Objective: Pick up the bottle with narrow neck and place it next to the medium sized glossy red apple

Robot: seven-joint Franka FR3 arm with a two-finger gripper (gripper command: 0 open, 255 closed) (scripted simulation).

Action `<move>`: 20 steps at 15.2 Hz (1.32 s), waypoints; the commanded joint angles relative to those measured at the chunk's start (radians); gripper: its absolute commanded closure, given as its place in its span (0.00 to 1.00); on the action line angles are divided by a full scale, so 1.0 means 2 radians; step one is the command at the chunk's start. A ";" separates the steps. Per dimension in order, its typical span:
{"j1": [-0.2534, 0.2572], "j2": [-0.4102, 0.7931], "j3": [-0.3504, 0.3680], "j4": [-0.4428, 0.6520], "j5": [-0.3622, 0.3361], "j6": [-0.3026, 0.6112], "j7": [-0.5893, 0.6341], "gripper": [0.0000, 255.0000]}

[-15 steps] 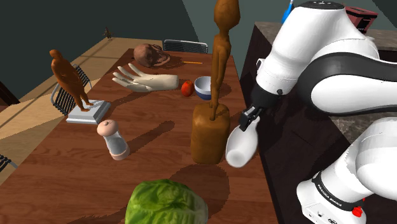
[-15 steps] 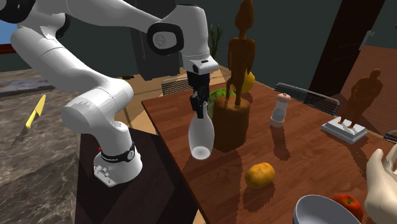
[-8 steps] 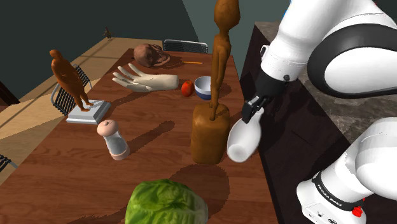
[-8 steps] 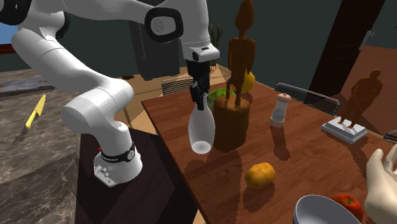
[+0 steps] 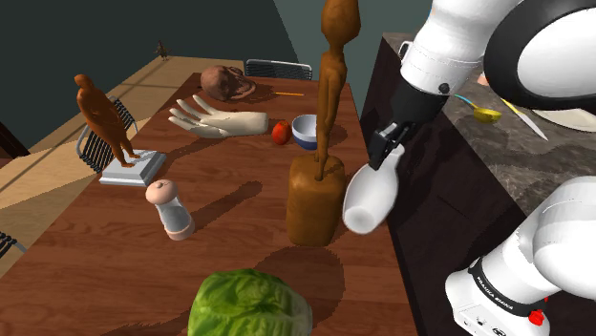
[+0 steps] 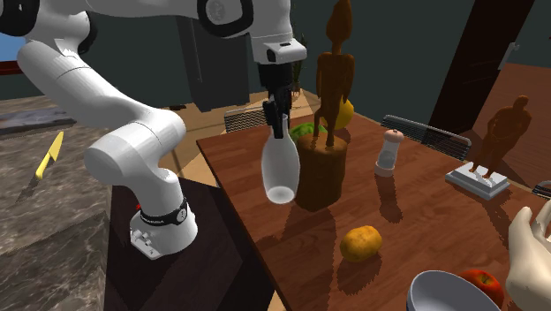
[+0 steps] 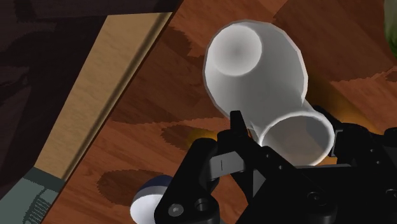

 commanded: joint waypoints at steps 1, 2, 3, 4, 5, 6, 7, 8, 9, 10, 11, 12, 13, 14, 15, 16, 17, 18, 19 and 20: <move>-0.001 0.000 -0.002 0.014 -0.002 -0.014 0.002 1.00; -0.002 0.001 -0.003 0.021 -0.004 -0.020 0.002 1.00; -0.002 0.001 -0.004 0.028 -0.005 -0.027 0.002 1.00; -0.003 0.002 -0.006 0.035 -0.006 -0.033 0.002 1.00; -0.004 0.002 -0.007 0.042 -0.007 -0.040 0.002 1.00; -0.004 0.003 -0.008 0.049 -0.009 -0.046 0.002 1.00; -0.005 0.004 -0.010 0.056 -0.010 -0.052 0.003 1.00; -0.006 0.005 -0.011 0.063 -0.011 -0.058 0.003 1.00; -0.006 0.006 -0.012 0.071 -0.013 -0.064 0.003 1.00; -0.007 0.007 -0.013 0.078 -0.014 -0.071 0.003 1.00; -0.008 0.009 -0.014 0.085 -0.015 -0.077 0.003 1.00; -0.008 0.010 -0.015 0.093 -0.016 -0.083 0.004 1.00; -0.009 0.012 -0.017 0.100 -0.017 -0.089 0.004 1.00; -0.010 0.013 -0.018 0.108 -0.018 -0.095 0.004 1.00; -0.010 0.015 -0.019 0.116 -0.019 -0.101 0.004 1.00; -0.011 0.017 -0.020 0.124 -0.021 -0.107 0.004 1.00; -0.012 0.019 -0.020 0.131 -0.022 -0.113 0.005 1.00; -0.012 0.021 -0.021 0.139 -0.023 -0.119 0.005 1.00; -0.013 0.023 -0.022 0.147 -0.024 -0.124 0.005 1.00; -0.014 0.025 -0.023 0.155 -0.025 -0.130 0.005 1.00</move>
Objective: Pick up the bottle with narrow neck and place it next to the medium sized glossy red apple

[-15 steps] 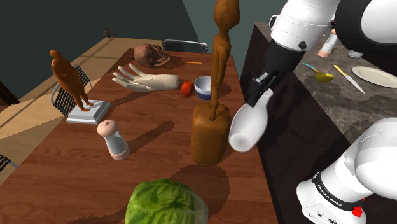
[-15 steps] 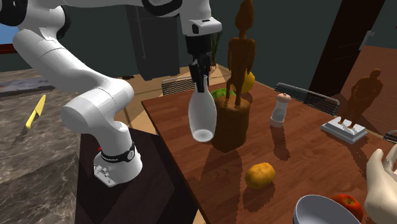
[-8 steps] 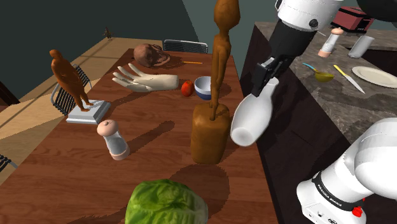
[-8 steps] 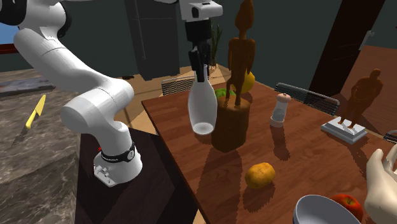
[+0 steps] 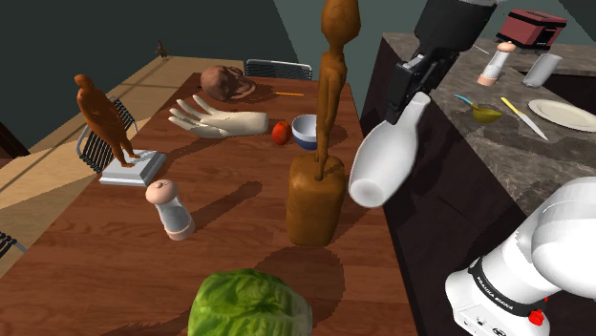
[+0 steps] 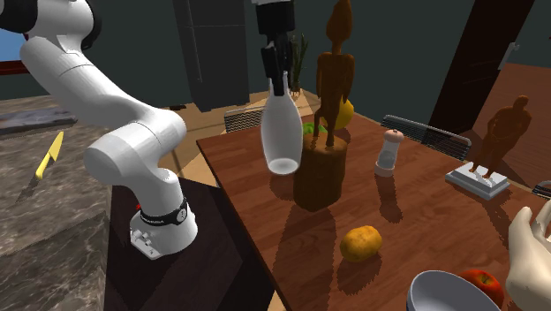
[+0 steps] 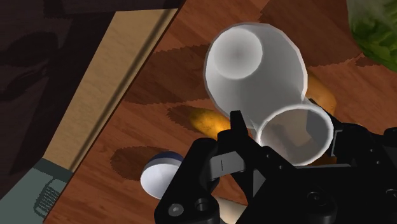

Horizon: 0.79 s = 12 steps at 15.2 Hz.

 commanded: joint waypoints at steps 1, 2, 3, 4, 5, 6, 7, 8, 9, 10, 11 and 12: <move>-0.001 0.004 -0.001 0.017 -0.002 -0.012 0.001 1.00; -0.002 0.007 -0.002 0.025 -0.003 -0.018 0.001 1.00; -0.002 0.009 -0.003 0.033 -0.004 -0.024 0.002 1.00; -0.003 0.012 -0.004 0.042 -0.005 -0.030 0.002 1.00; -0.004 0.014 -0.004 0.050 -0.006 -0.036 0.002 1.00; -0.004 0.017 -0.005 0.059 -0.007 -0.042 0.003 1.00; -0.005 0.020 -0.006 0.068 -0.007 -0.047 0.003 1.00; -0.006 0.023 -0.006 0.076 -0.008 -0.053 0.003 1.00; -0.006 0.026 -0.007 0.085 -0.009 -0.059 0.004 1.00; -0.007 0.029 -0.007 0.094 -0.010 -0.065 0.004 1.00; -0.008 0.032 -0.008 0.103 -0.011 -0.071 0.004 1.00; -0.008 0.035 -0.008 0.112 -0.012 -0.077 0.005 1.00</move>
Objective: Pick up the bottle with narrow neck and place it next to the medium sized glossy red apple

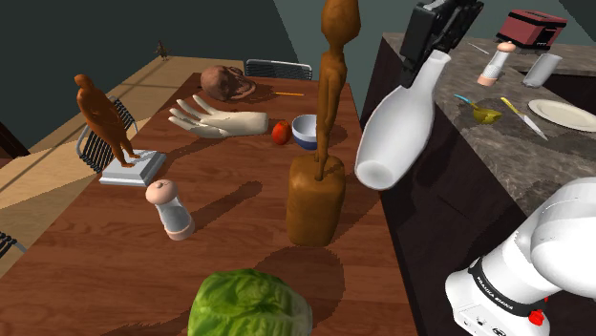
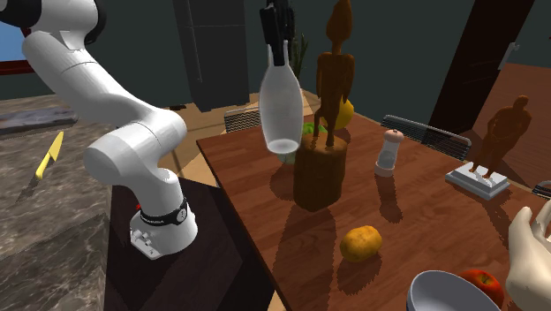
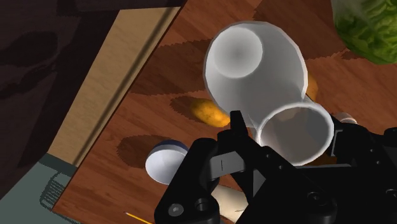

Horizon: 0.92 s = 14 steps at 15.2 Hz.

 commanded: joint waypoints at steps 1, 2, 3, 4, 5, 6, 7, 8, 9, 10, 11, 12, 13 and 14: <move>-0.001 0.007 -0.001 0.020 -0.002 -0.013 0.001 1.00; -0.002 0.011 -0.001 0.029 -0.003 -0.019 0.002 1.00; -0.003 0.014 -0.002 0.039 -0.003 -0.025 0.002 1.00; -0.003 0.018 -0.002 0.049 -0.004 -0.031 0.002 1.00; -0.004 0.022 -0.002 0.058 -0.005 -0.037 0.003 1.00; -0.005 0.025 -0.003 0.068 -0.006 -0.043 0.003 1.00; -0.005 0.029 -0.003 0.078 -0.007 -0.049 0.004 1.00; -0.006 0.033 -0.003 0.088 -0.008 -0.055 0.005 1.00; -0.007 0.037 -0.003 0.098 -0.008 -0.061 0.005 1.00; -0.007 0.042 -0.003 0.109 -0.009 -0.067 0.006 1.00; -0.008 0.046 -0.003 0.119 -0.010 -0.073 0.006 1.00; -0.008 0.048 -0.003 0.123 -0.010 -0.076 0.007 1.00; -0.011 0.060 -0.002 0.124 -0.013 -0.065 0.004 1.00; -0.013 0.072 -0.001 0.125 -0.015 -0.054 0.002 1.00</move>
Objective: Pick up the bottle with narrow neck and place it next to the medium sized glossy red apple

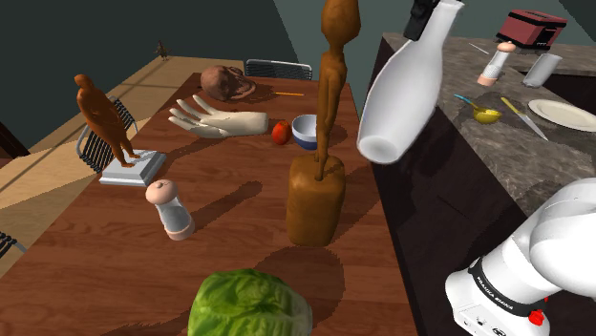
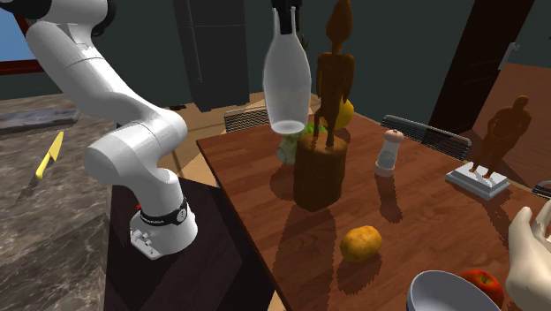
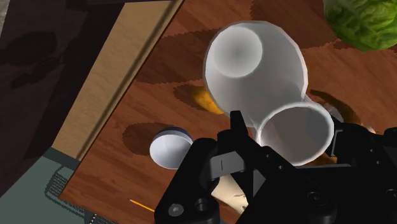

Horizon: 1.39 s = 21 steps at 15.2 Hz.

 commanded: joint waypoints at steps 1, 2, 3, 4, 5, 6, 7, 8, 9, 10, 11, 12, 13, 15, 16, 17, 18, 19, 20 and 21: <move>-0.005 0.025 0.004 0.008 -0.004 0.017 -0.001 1.00; -0.007 0.038 0.005 0.010 -0.007 0.028 -0.003 1.00; -0.009 0.052 0.006 0.014 -0.010 0.037 -0.004 1.00; -0.012 0.066 0.007 0.018 -0.013 0.047 -0.005 1.00; -0.014 0.080 0.009 0.022 -0.017 0.056 -0.007 1.00; -0.017 0.094 0.010 0.028 -0.020 0.065 -0.007 1.00; -0.019 0.109 0.012 0.034 -0.023 0.074 -0.008 1.00; -0.021 0.125 0.013 0.040 -0.027 0.082 -0.009 1.00; -0.023 0.140 0.015 0.048 -0.031 0.089 -0.009 1.00; -0.025 0.156 0.016 0.056 -0.035 0.097 -0.009 1.00; -0.027 0.172 0.018 0.065 -0.040 0.103 -0.009 1.00; -0.028 0.189 0.019 0.075 -0.044 0.110 -0.009 1.00; -0.030 0.206 0.021 0.085 -0.049 0.115 -0.008 1.00; -0.032 0.241 0.024 0.109 -0.060 0.125 -0.007 1.00; -0.033 0.259 0.025 0.122 -0.066 0.129 -0.006 1.00; -0.033 0.277 0.026 0.136 -0.071 0.132 -0.005 1.00; -0.033 0.296 0.027 0.151 -0.077 0.135 -0.004 1.00; -0.032 0.315 0.028 0.166 -0.084 0.137 -0.003 1.00; -0.032 0.334 0.029 0.184 -0.090 0.139 -0.002 1.00; -0.031 0.354 0.029 0.202 -0.097 0.139 -0.001 1.00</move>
